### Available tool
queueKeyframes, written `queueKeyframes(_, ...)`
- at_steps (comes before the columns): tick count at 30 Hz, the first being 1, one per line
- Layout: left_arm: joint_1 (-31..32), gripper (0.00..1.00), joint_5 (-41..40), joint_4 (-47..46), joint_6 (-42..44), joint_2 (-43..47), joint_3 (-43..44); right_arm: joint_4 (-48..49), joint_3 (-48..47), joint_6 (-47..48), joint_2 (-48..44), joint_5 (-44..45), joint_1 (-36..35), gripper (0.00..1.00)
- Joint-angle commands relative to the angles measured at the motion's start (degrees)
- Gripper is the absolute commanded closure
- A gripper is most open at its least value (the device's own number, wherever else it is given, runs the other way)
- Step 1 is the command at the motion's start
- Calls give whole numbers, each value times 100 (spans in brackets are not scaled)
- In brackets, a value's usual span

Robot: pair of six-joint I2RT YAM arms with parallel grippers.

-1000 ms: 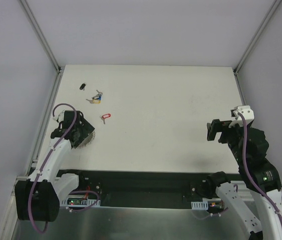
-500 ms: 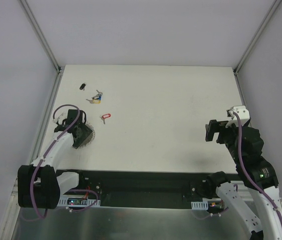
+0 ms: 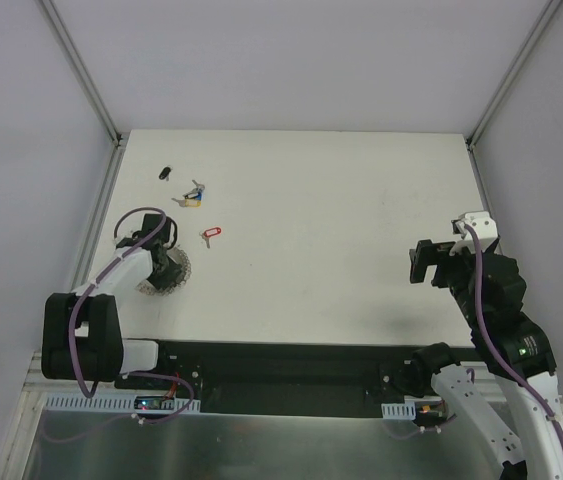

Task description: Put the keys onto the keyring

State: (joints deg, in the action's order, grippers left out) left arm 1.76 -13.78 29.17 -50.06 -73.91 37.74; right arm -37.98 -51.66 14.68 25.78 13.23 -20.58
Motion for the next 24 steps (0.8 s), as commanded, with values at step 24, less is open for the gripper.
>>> queueKeyframes(24,1711,100,1220,572,-573,1371,-417,159,-116,-70,314,-400,-201,4)
